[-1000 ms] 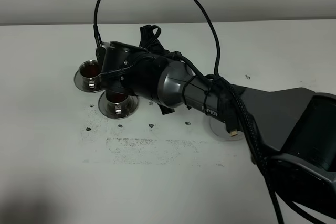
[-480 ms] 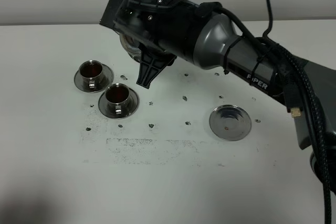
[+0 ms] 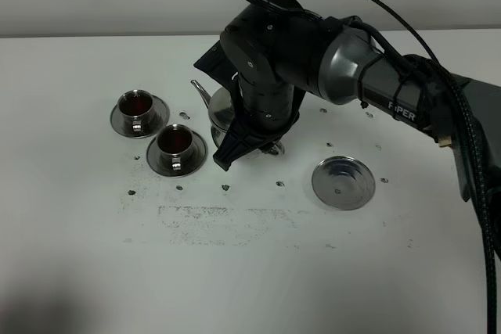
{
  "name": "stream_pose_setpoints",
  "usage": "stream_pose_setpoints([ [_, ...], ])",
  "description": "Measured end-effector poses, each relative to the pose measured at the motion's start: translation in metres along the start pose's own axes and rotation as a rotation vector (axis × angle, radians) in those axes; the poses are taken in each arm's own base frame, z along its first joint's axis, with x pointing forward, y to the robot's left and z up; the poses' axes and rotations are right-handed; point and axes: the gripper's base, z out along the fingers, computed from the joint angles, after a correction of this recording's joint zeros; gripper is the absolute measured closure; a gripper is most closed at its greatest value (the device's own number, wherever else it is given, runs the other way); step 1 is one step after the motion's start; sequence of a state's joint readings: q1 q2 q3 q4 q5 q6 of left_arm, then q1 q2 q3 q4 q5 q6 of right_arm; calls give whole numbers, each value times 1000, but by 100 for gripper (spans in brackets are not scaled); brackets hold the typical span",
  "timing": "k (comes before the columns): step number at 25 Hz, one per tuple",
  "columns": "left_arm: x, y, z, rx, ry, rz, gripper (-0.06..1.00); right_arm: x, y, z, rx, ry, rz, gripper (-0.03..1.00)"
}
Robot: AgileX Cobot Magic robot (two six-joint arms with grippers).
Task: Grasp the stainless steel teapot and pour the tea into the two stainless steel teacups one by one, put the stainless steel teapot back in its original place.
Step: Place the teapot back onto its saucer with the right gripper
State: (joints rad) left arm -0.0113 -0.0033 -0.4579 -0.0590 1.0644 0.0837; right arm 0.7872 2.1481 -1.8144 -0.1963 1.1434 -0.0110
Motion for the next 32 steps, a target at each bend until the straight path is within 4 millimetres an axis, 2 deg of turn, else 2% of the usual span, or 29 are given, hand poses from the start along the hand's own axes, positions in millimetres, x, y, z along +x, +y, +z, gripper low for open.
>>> stream_pose_setpoints([
  [8,0,0,0,0,0,0,22,3,9,22,-61,-61,19,80],
  [13,0,0,0,0,0,0,22,8,11,37,-63,-35,16,80],
  [23,0,0,0,0,0,0,22,9,13,48,-66,-11,13,80],
  [28,0,0,0,0,0,0,22,10,12,42,-63,-8,13,80],
  [32,0,0,0,0,0,0,22,10,5,11,-51,-59,19,80],
])
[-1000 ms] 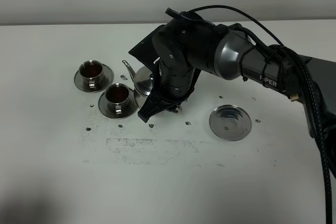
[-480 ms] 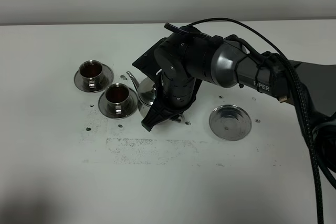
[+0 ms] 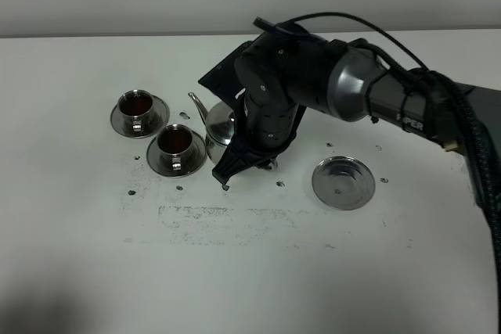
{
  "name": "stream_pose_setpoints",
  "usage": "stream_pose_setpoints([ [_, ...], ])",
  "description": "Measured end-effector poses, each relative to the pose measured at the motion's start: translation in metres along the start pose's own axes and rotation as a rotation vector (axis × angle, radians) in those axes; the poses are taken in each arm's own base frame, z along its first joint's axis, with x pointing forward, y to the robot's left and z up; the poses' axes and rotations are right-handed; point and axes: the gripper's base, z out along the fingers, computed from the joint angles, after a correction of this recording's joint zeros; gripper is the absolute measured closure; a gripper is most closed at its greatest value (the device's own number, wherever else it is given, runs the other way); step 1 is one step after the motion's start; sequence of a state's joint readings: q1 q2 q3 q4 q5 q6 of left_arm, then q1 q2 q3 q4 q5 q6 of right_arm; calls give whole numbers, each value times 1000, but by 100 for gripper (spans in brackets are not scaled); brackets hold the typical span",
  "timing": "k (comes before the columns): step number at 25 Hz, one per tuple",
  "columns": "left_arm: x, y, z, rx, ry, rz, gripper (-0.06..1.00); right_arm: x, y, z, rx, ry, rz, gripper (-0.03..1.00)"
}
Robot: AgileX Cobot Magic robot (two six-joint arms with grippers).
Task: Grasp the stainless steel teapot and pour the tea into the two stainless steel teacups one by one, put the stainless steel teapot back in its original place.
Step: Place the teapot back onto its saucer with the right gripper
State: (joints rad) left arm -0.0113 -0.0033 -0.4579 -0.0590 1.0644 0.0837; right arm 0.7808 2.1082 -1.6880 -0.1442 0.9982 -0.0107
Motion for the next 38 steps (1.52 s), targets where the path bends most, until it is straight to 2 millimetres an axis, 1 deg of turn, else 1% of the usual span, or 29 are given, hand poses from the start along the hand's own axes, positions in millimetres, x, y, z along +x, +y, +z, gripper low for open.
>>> stream_pose_setpoints([
  [2,0,0,0,0,0,0,22,1,-5,-20,7,-27,10,80],
  [4,0,0,0,0,0,0,22,4,-13,-34,13,-31,29,80],
  [6,0,0,0,0,0,0,22,11,-25,-43,21,-21,66,80],
  [8,0,0,0,0,0,0,22,24,-34,-45,23,4,89,80],
  [12,0,0,0,0,0,0,22,53,-54,-39,0,38,171,80],
  [16,0,0,0,0,0,0,22,73,-73,-33,-28,50,267,80],
  [18,0,0,0,0,0,0,22,80,-77,-29,-45,63,298,80],
  [25,0,0,0,0,0,0,22,93,-77,-20,-83,101,344,80],
  [34,0,0,0,0,0,0,22,110,-70,0,-88,124,346,80],
  [38,0,0,0,0,0,0,22,113,-68,5,-83,113,353,80],
])
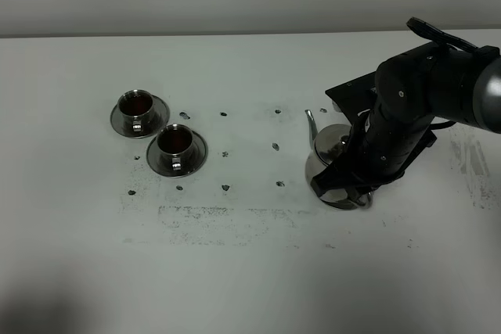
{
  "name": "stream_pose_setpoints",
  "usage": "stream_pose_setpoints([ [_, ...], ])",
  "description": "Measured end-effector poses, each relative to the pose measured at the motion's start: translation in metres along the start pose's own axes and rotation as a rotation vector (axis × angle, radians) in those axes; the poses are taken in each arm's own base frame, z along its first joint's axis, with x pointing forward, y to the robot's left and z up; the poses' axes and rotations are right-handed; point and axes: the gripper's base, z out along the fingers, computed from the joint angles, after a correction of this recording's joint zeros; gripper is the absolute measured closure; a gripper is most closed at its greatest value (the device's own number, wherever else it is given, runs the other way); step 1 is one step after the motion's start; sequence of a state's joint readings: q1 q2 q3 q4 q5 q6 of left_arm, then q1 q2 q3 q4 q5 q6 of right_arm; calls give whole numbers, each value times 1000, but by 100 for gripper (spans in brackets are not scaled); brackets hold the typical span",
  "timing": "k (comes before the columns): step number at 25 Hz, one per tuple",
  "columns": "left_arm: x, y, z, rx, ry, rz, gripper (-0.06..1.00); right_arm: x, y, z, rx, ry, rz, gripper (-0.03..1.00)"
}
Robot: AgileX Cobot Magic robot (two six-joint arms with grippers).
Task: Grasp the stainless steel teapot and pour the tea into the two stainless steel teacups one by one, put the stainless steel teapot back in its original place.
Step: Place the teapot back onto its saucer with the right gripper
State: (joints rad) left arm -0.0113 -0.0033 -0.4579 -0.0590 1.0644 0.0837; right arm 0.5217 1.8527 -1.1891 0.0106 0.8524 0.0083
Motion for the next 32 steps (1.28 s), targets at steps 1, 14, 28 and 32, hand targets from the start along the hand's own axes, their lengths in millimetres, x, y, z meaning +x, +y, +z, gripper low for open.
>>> stream_pose_setpoints([
  [1,0,0,0,0,0,0,22,0,0,1,1,-2,2,80],
  [14,0,0,0,0,0,0,22,1,-6,2,30,-4,18,80],
  [28,0,0,0,0,0,0,22,2,-11,3,46,3,18,80],
  [32,0,0,0,0,0,0,22,8,-11,8,46,23,17,80],
])
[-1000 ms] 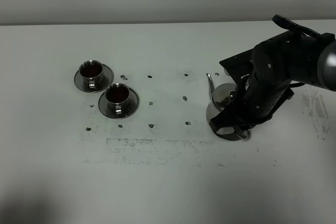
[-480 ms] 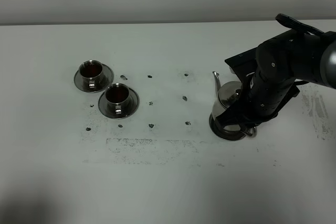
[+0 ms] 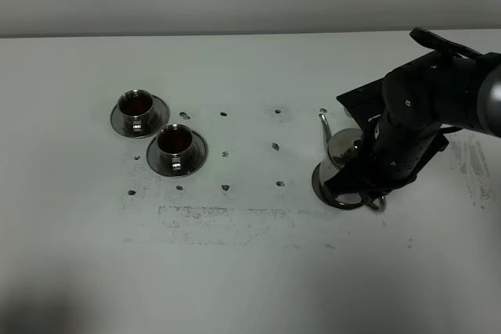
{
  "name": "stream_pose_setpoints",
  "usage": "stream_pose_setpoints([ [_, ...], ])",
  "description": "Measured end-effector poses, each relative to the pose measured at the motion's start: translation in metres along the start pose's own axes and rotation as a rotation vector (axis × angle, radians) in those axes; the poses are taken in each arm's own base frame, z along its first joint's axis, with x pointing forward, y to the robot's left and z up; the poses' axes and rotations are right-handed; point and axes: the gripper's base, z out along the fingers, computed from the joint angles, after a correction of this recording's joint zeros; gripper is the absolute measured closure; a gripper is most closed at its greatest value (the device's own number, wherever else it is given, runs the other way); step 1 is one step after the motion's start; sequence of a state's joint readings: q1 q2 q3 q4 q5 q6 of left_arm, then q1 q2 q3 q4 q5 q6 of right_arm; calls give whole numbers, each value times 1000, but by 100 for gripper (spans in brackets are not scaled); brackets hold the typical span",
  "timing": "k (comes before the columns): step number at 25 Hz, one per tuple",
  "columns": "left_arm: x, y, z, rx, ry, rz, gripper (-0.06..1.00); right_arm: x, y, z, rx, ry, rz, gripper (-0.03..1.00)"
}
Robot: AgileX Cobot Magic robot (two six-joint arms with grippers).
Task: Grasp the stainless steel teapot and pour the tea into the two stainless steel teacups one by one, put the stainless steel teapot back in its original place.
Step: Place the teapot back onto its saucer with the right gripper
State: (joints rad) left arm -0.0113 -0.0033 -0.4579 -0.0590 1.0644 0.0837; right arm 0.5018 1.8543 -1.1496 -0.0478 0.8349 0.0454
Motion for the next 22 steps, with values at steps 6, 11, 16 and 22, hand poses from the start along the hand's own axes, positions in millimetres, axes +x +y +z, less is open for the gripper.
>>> stream_pose_setpoints([
  [6,0,0,0,0,0,0,22,2,0,4,-1,-14,3,80],
  [11,0,0,0,0,0,0,22,0,0,4,-2,-36,2,80],
  [16,0,0,0,0,0,0,22,-1,0,4,-2,-45,2,80],
  [22,0,0,0,0,0,0,22,-1,0,3,-3,-47,2,80],
])
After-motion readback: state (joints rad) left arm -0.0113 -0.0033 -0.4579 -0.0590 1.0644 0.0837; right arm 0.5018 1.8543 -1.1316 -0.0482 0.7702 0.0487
